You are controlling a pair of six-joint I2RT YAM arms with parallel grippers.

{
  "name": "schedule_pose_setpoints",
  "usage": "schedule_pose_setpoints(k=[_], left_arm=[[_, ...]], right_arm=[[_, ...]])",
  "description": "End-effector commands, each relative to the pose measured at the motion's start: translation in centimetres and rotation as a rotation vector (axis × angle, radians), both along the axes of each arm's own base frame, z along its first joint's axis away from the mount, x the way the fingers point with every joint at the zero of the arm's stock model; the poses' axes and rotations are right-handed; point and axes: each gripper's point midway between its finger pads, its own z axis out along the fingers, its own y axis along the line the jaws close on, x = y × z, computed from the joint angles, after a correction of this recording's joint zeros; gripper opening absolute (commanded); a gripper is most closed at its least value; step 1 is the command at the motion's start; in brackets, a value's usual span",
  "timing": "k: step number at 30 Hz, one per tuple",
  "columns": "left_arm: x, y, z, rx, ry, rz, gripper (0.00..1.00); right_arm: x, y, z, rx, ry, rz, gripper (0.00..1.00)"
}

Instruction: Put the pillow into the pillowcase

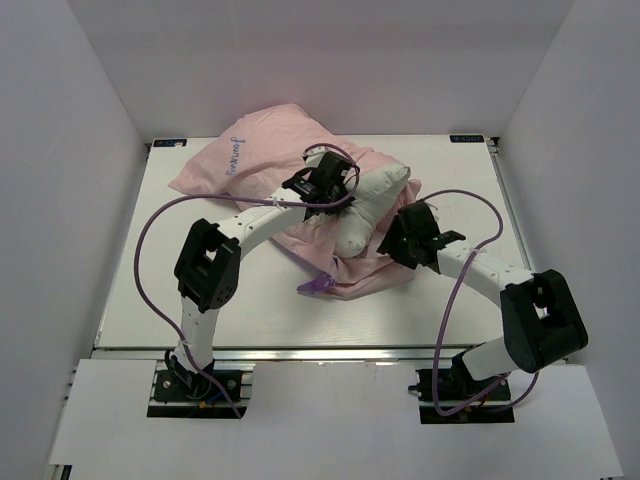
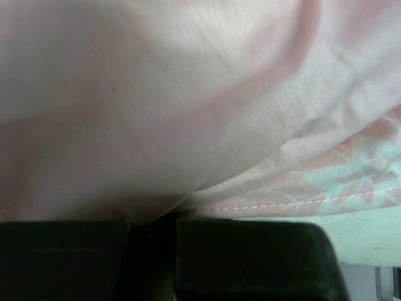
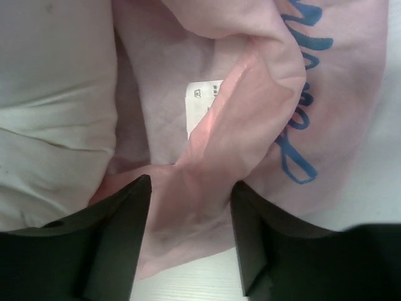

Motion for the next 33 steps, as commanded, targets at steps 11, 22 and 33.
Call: schedule_pose_setpoints(k=[11, 22, 33], left_arm=[[5.1, 4.4, 4.5, 0.071, -0.191, 0.176, 0.00], [7.3, 4.4, 1.6, 0.066, -0.117, 0.347, 0.00], [-3.9, 8.5, -2.7, 0.259, 0.013, 0.236, 0.07]], right_arm=[[1.6, 2.8, 4.8, 0.108, -0.158, 0.167, 0.00], [-5.9, 6.5, 20.5, 0.480, -0.618, 0.549, 0.00], [-0.8, 4.5, 29.3, 0.418, -0.844, 0.321, 0.00]])
